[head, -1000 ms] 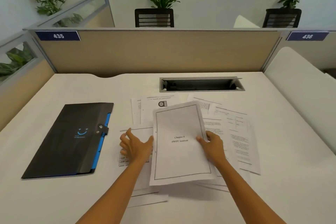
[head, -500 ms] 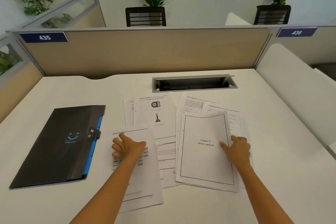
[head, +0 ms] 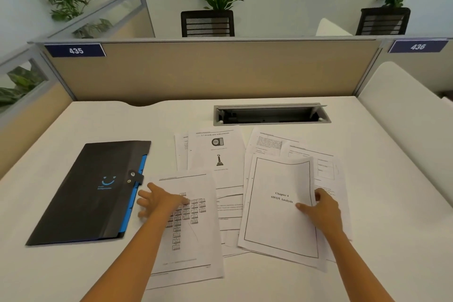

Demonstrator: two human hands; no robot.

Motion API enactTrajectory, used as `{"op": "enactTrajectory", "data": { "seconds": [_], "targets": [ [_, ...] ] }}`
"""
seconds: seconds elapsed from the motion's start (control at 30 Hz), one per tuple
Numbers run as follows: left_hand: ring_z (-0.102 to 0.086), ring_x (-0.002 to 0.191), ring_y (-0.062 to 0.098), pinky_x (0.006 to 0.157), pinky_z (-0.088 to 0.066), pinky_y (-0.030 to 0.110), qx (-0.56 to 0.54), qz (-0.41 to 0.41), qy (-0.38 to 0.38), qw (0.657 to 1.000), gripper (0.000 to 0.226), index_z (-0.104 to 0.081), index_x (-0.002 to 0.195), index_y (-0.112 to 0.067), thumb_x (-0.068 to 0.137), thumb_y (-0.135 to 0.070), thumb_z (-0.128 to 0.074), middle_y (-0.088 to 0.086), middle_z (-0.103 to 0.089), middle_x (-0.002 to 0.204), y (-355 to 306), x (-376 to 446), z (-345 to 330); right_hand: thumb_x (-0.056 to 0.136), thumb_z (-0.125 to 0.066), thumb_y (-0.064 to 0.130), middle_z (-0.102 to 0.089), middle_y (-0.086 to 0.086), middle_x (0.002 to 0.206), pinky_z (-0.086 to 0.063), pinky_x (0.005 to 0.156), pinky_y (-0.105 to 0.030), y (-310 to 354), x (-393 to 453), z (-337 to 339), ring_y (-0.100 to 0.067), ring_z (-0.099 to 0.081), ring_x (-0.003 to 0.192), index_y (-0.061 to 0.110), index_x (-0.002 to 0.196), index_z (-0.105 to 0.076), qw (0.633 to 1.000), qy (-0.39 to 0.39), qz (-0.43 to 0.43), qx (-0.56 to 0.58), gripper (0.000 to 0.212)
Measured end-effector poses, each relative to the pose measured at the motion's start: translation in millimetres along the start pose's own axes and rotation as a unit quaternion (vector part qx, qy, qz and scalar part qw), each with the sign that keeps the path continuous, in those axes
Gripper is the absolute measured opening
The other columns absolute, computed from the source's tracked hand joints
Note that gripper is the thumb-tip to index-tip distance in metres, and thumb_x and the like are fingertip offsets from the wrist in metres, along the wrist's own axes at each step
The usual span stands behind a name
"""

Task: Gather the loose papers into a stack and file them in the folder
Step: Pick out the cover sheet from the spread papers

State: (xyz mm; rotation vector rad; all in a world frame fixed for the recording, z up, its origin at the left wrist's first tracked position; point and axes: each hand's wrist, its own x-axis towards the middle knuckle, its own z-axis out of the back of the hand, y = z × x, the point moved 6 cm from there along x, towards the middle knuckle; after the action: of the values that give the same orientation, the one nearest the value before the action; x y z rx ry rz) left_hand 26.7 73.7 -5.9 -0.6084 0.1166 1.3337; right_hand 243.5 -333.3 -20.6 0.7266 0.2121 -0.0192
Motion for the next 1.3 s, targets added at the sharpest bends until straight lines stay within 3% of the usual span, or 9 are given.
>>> {"op": "enactTrajectory", "data": {
  "seconds": [0.1, 0.27, 0.43, 0.53, 0.63, 0.73, 0.97, 1.2, 1.3],
  "targets": [
    [-0.016, 0.143, 0.037, 0.11, -0.027, 0.057, -0.005, 0.007, 0.001, 1.0, 0.139, -0.007, 0.151, -0.012, 0.049, -0.049, -0.094, 0.019, -0.013, 0.155, 5, 1, 3, 0.082, -0.078, 0.024, -0.061, 0.0, 0.098, -0.04, 0.077, -0.033, -3, 1, -2, -0.023, -0.056, 0.091, 0.016, 0.1, -0.059, 0.999, -0.004, 0.025, 0.044, 0.028],
    [-0.018, 0.144, 0.044, 0.111, -0.028, 0.058, -0.062, 0.014, -0.002, 0.998, 0.146, -0.002, 0.153, -0.01, 0.047, -0.035, -0.099, 0.024, -0.007, 0.158, 10, 6, 11, 0.088, -0.072, 0.019, -0.061, 0.006, 0.093, -0.038, 0.08, -0.032, -11, 1, -2, -0.018, -0.052, 0.096, 0.018, 0.097, -0.058, 0.991, -0.019, 0.028, 0.131, 0.016],
    [-0.038, 0.135, 0.045, 0.105, -0.038, 0.056, -0.138, 0.009, 0.004, 0.99, 0.138, -0.003, 0.152, -0.003, 0.052, -0.015, -0.098, 0.026, -0.035, 0.149, 19, 15, 13, 0.089, -0.071, 0.023, -0.065, -0.001, 0.1, -0.041, 0.08, -0.033, -25, 1, -4, -0.022, -0.057, 0.092, 0.017, 0.106, -0.061, 0.987, -0.032, 0.009, 0.158, 0.022],
    [-0.058, 0.111, 0.039, 0.083, -0.053, 0.045, -0.151, -0.018, 0.014, 0.988, 0.089, -0.041, 0.136, 0.003, 0.063, -0.008, -0.091, 0.023, -0.058, 0.128, 21, 21, 14, 0.089, -0.07, 0.026, -0.066, -0.001, 0.102, -0.042, 0.08, -0.033, -28, 1, -5, -0.021, -0.059, 0.089, 0.019, 0.108, -0.061, 0.986, -0.029, 0.005, 0.166, 0.023],
    [-0.063, 0.086, 0.029, 0.054, -0.042, 0.026, -0.158, -0.115, 0.015, 0.981, 0.025, -0.066, 0.1, -0.001, 0.079, -0.007, -0.077, 0.013, -0.07, 0.097, 13, 25, 20, 0.09, -0.069, 0.026, -0.068, -0.002, 0.105, -0.044, 0.08, -0.034, -30, 1, -6, -0.021, -0.06, 0.089, 0.018, 0.11, -0.061, 0.985, -0.031, 0.009, 0.169, 0.023],
    [-0.068, 0.087, 0.029, 0.055, -0.044, 0.023, -0.225, -0.182, 0.037, 0.957, 0.008, -0.067, 0.094, -0.007, 0.089, -0.011, -0.07, 0.003, -0.068, 0.085, 1, 30, 27, 0.09, -0.068, 0.028, -0.068, -0.005, 0.113, -0.05, 0.091, -0.043, -33, 2, -8, -0.027, -0.063, 0.102, 0.013, 0.119, -0.061, 0.985, -0.029, 0.007, 0.168, 0.033],
    [-0.064, 0.087, 0.007, 0.067, -0.049, 0.02, -0.306, -0.246, 0.061, 0.918, 0.018, -0.064, 0.111, -0.018, 0.093, -0.02, -0.066, -0.006, -0.068, 0.099, -41, 47, 29, 0.092, -0.066, 0.026, -0.068, -0.002, 0.111, -0.05, 0.092, -0.043, -30, 0, -5, -0.025, -0.064, 0.1, 0.022, 0.116, -0.059, 0.981, -0.015, 0.009, 0.195, 0.025],
    [-0.065, 0.092, 0.021, 0.078, -0.05, 0.03, -0.333, -0.2, 0.075, 0.918, 0.013, -0.067, 0.106, -0.017, 0.093, -0.02, -0.065, 0.001, -0.069, 0.101, -94, 63, 1, 0.094, -0.064, 0.026, -0.062, 0.005, 0.112, -0.045, 0.088, -0.036, -34, -2, 0, -0.017, -0.059, 0.097, 0.016, 0.127, -0.056, 0.977, -0.018, -0.008, 0.212, 0.036],
    [-0.063, 0.088, 0.021, 0.069, -0.047, 0.024, -0.319, -0.188, 0.053, 0.928, 0.004, -0.065, 0.096, -0.016, 0.093, -0.018, -0.064, 0.002, -0.068, 0.098, -110, 69, -6, 0.094, -0.063, 0.027, -0.06, 0.006, 0.108, -0.042, 0.086, -0.033, -34, -1, -1, -0.011, -0.056, 0.089, 0.023, 0.123, -0.056, 0.978, -0.021, -0.009, 0.207, 0.03]
  ]
}}
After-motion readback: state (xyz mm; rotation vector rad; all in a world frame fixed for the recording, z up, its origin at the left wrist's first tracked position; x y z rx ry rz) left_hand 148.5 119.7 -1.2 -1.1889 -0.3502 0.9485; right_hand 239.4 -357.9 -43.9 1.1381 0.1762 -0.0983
